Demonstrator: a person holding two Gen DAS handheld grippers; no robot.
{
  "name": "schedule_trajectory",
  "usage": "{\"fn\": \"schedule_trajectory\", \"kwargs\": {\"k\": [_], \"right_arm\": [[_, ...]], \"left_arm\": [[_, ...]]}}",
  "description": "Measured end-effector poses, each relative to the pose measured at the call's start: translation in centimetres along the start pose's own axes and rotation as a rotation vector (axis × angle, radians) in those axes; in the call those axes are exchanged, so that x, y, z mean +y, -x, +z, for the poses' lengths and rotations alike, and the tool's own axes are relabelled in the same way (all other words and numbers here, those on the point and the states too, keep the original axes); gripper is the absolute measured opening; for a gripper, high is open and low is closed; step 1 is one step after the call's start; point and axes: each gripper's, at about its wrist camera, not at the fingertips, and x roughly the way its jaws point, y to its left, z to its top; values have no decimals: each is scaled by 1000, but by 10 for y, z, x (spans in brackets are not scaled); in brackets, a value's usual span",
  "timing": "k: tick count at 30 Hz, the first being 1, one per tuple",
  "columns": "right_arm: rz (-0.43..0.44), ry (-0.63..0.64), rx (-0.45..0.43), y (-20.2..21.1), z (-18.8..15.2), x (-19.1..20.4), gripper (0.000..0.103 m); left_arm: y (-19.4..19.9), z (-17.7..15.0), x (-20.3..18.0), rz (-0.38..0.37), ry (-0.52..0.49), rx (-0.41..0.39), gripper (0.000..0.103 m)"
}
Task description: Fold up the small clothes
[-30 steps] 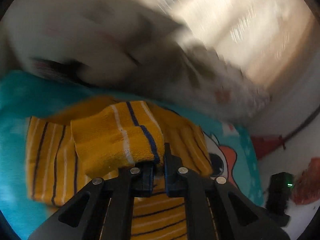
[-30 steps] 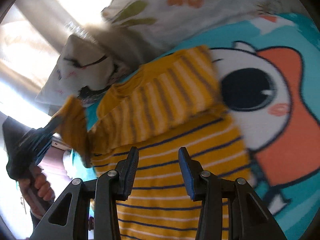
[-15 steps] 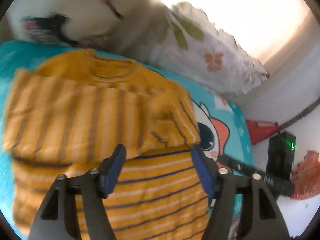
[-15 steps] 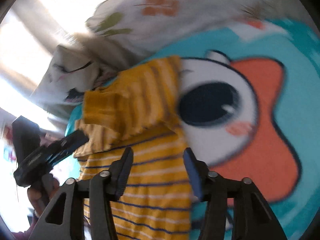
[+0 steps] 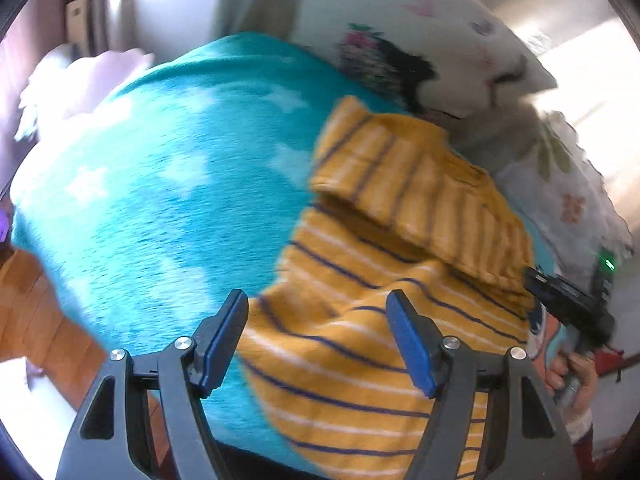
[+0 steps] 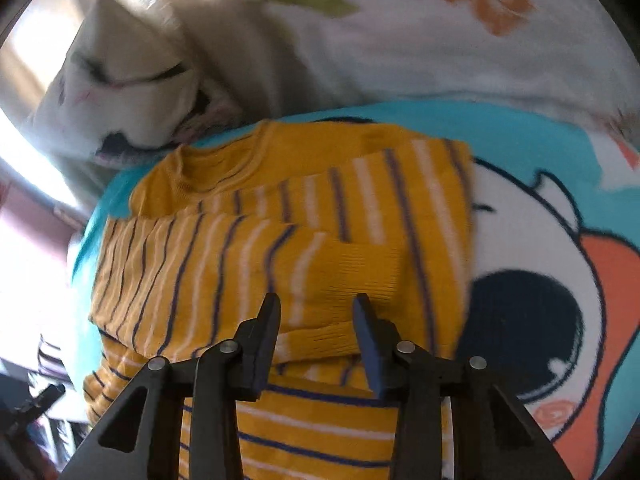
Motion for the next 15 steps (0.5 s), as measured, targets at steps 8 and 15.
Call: {"fn": "schedule_trajectory", "kwargs": {"k": [8,15], "right_arm": [[83,-185,21,69,-78,-50,70],[217,-411,98,72,-172,-72,70]], "left_arm": [[-49,3,34,-128,36,137,71],[-68,-20,7,-385,-116,271,78]]}}
